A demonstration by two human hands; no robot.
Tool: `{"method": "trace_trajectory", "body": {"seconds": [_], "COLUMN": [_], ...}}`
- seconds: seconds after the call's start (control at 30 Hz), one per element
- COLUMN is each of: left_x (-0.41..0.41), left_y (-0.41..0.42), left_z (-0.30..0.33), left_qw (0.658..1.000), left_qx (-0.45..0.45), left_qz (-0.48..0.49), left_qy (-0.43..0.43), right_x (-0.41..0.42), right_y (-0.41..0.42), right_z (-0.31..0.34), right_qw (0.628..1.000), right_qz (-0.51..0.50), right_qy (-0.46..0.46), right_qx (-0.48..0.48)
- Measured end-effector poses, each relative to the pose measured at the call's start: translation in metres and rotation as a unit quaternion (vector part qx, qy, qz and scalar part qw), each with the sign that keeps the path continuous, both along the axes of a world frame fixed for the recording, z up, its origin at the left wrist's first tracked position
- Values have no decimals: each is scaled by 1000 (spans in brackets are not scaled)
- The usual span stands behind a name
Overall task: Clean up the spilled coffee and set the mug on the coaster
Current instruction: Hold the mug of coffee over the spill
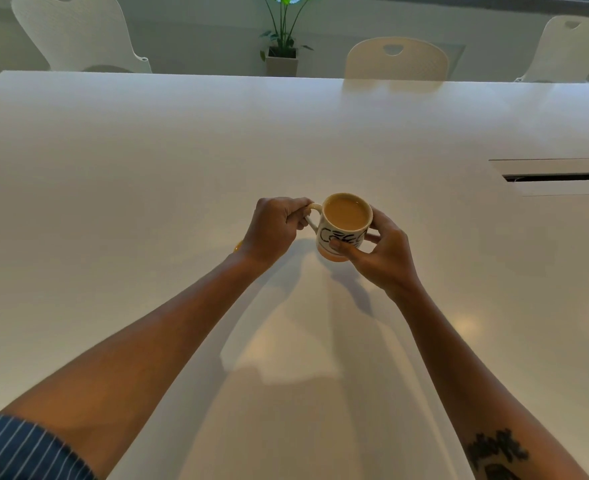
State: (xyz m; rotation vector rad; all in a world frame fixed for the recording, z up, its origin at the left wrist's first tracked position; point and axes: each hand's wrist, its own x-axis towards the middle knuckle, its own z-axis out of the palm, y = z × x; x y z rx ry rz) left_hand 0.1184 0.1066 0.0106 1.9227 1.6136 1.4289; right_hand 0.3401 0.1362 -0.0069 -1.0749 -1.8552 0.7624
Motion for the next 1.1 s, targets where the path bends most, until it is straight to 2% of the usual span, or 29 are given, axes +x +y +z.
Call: {"method": "trace_trajectory", "body": {"seconds": [0.47, 1.1], "left_x": [19, 25], "left_y": [3, -12], "left_z": [-11, -18], "left_qw": [1000, 999], "left_qx": [11, -5], "left_qz": [11, 32], "left_qy": [27, 20], "right_x": [20, 23], "right_y": [8, -3], "right_z": [-15, -21], "right_qw": [1000, 1000], "right_qz": [12, 23], "right_qy": [0, 5], "right_qx": [-13, -19]}}
